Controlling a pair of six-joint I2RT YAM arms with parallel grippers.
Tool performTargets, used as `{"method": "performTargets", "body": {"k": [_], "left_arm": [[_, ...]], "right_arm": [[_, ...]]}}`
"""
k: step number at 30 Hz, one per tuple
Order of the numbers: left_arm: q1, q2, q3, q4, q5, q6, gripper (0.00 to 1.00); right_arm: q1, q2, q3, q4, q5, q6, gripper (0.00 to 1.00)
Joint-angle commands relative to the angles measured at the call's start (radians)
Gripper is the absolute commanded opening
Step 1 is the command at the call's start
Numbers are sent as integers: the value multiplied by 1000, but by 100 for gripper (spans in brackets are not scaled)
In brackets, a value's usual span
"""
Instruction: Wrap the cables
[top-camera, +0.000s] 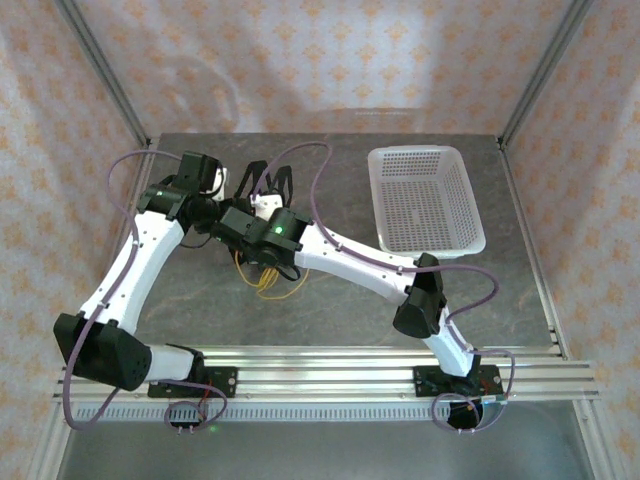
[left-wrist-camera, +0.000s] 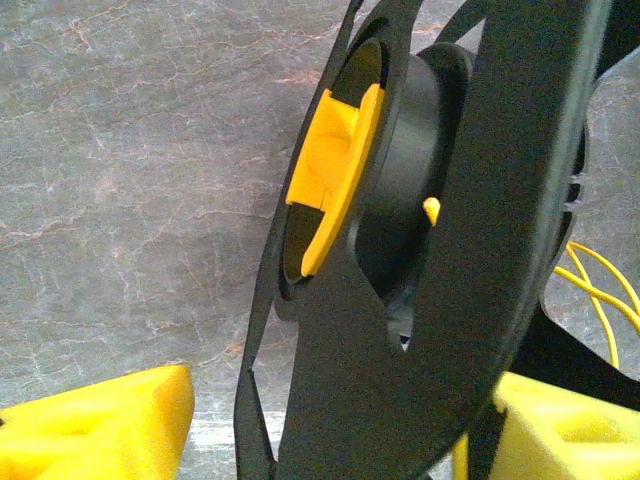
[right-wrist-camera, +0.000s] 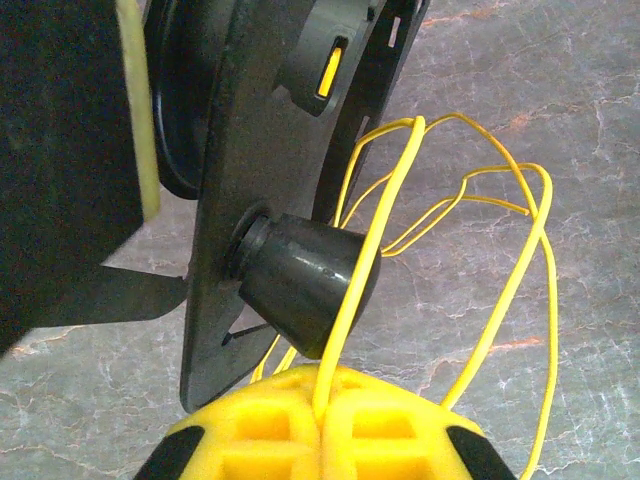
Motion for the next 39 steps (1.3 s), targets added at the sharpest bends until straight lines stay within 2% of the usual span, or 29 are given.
{"method": "performTargets", "body": {"k": [1, 20, 33, 37, 39], "left_arm": [[11, 13, 34, -34, 10, 23, 71], [19, 70, 64, -37, -16, 50, 51], [20, 87, 60, -29, -15, 56, 32], [21, 91, 57, -26, -19, 55, 22], [21, 93, 57, -26, -26, 55, 9]], "right_arm": [[8, 18, 15, -22, 54, -1, 0], [9, 44, 15, -19, 28, -17, 0], [7, 54, 6, -25, 20, -11, 0], [8, 51, -6, -30, 25, -3, 0], [9, 46, -15, -32, 29, 2, 0]]}}
